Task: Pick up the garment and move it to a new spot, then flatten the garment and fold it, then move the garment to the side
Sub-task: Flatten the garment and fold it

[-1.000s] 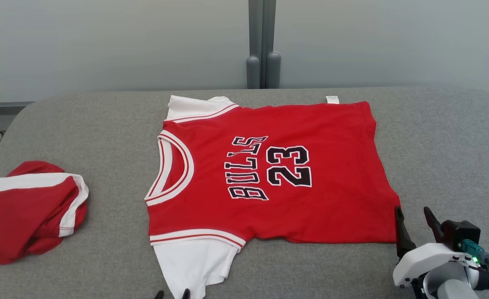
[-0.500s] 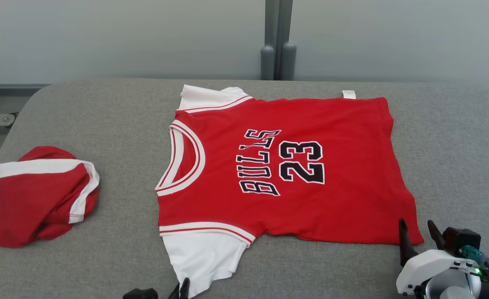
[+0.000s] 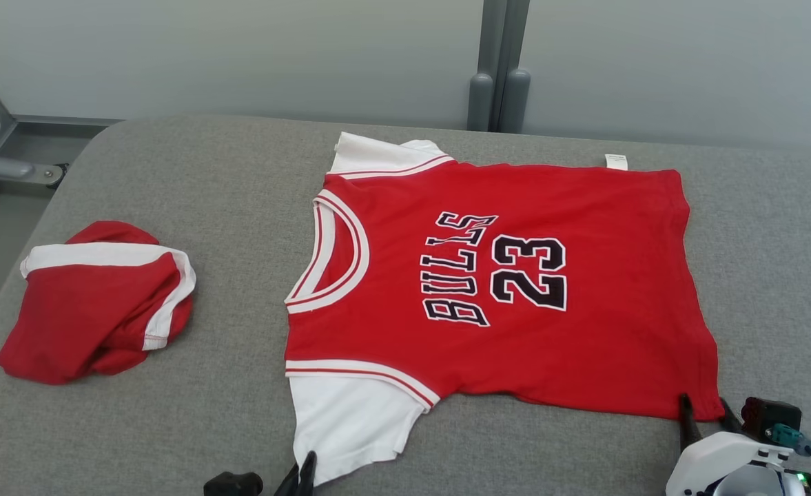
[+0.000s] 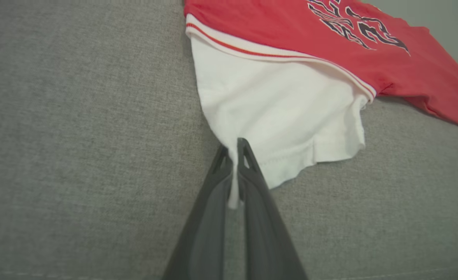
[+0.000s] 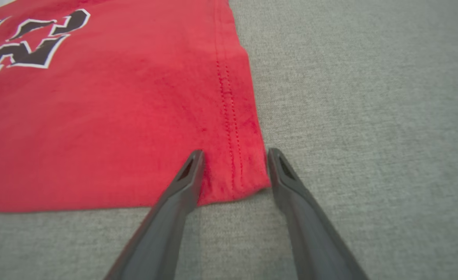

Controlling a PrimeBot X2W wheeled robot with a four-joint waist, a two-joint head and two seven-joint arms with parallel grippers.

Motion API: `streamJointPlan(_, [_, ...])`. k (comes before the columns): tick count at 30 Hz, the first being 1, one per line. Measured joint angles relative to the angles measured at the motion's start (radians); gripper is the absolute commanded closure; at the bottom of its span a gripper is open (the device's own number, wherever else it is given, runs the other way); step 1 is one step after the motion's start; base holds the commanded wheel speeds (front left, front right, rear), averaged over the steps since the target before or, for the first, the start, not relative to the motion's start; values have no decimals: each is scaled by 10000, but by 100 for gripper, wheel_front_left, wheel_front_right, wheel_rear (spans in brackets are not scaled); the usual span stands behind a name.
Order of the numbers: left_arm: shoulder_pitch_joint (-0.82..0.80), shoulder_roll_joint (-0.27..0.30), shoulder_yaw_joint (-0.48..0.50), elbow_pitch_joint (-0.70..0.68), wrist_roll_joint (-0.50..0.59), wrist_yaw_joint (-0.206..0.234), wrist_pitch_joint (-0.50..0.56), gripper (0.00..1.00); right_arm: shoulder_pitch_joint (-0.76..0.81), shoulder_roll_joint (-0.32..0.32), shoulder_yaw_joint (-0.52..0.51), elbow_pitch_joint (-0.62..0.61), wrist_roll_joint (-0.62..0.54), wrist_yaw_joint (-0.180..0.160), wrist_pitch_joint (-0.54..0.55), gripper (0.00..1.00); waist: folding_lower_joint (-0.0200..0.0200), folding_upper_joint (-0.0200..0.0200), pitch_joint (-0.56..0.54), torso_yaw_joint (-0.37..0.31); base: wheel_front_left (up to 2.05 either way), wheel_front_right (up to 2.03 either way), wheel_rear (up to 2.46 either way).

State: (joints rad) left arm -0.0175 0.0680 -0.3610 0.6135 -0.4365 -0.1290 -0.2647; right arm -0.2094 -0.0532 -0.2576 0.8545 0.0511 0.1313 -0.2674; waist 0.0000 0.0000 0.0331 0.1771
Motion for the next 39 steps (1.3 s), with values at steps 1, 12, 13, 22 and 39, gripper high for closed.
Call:
streamJointPlan(1, [-1,6,0,-25,-4,0,0,100,-25,0,38,31,25,2,0,100,0,0,-9,-1,0,0,0])
streamJointPlan(12, [-48,71,-35,-1106,-464,0,4,100,159,44,387,-1417,907,2,31,100,0,0,-495,-217,0,0,0])
streamJointPlan(13, [-150,128,-75,-1273,-426,0,4,100,148,38,431,-1601,1095,2,33,100,0,0,-538,-258,0,0,0])
streamJointPlan(22, [-2388,853,-119,-2023,-387,0,4,100,-1134,-414,1174,-2734,1758,2,33,100,0,0,-512,-568,0,0,0])
streamJointPlan(39, [-11574,2585,-1682,-119,-31,-2,67,100,-9667,-2082,2650,-959,1039,2,46,100,2,0,2788,-989,0,0,0])
